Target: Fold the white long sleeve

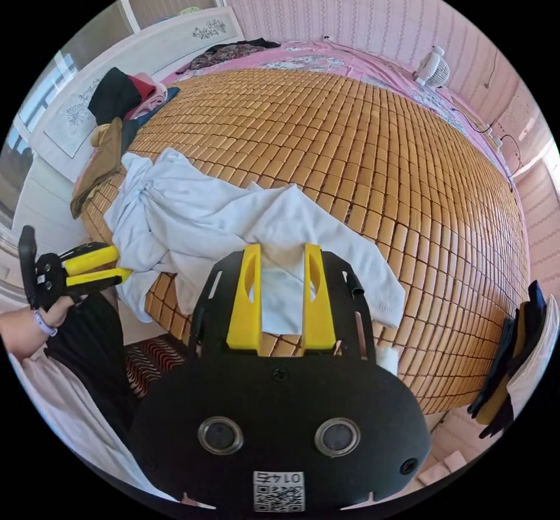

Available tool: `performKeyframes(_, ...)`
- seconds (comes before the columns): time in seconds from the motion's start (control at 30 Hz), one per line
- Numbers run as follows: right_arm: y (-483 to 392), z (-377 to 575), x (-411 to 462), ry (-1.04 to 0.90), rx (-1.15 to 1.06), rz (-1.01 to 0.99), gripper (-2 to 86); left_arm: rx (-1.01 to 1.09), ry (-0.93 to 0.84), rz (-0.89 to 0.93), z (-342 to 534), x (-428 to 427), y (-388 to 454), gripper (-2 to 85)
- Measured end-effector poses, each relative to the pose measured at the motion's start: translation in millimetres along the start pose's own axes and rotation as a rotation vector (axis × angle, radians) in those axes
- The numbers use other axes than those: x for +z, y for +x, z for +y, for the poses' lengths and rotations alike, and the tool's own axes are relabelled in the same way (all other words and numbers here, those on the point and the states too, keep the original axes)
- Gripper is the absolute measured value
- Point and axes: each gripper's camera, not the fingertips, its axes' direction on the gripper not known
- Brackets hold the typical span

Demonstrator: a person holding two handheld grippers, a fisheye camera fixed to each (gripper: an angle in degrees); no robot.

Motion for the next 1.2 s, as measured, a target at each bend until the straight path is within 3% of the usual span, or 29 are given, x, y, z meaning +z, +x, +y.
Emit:
performKeyframes(0.17, 32.4, 7.8, 2.5, -0.012, 0.058, -0.157, 2.6, -0.127, -0.012, 0.142, -13.9, -11.6, -28.5, -0.2)
performKeyframes(0.37, 88.4, 36.9, -16.7, 0.037, 0.085, -0.746, 0.9, -0.239, 0.272, 0.097, -49.1, -88.9, -105.5, -0.9)
performKeyframes(0.5, 105.2, 42.7, -56.1, 0.189, 0.045, -1.008, 0.5, -0.215, 0.390, -0.007, -102.4, -140.3, -140.6, -1.0)
performKeyframes(0.63, 126.3, 53.3, -128.8, 0.515, 0.015, -1.124, 0.5, -0.097, 0.608, -0.138, -182.3, -241.8, -151.0, -1.0)
performKeyframes(0.8, 163.5, 102.3, -185.4, 0.790, 0.090, -0.998, 0.4, 0.050, 0.825, -0.368, -262.9, -349.1, -118.6, -0.9)
performKeyframes(0.87, 174.4, 127.3, -190.5, 0.818, 0.152, -0.899, 0.4, -0.009, 0.974, -0.281, -283.4, -381.7, -115.4, -0.7)
performKeyframes(0.93, 186.5, 166.6, -179.8, 0.828, 0.297, -0.712, 0.5, -0.026, 0.991, -0.150, -298.4, -379.5, -116.6, -0.3)
performKeyframes(1.1, 212.0, 237.6, -107.9, 0.578, 0.632, -0.406, 0.5, 0.016, 0.673, 0.134, -304.3, -264.1, -111.0, 4.5)
performKeyframes(1.2, 220.1, 277.6, -63.5, 0.438, 0.749, -0.392, 0.5, 0.040, 0.476, 0.216, -244.7, -168.4, -104.2, 5.2)
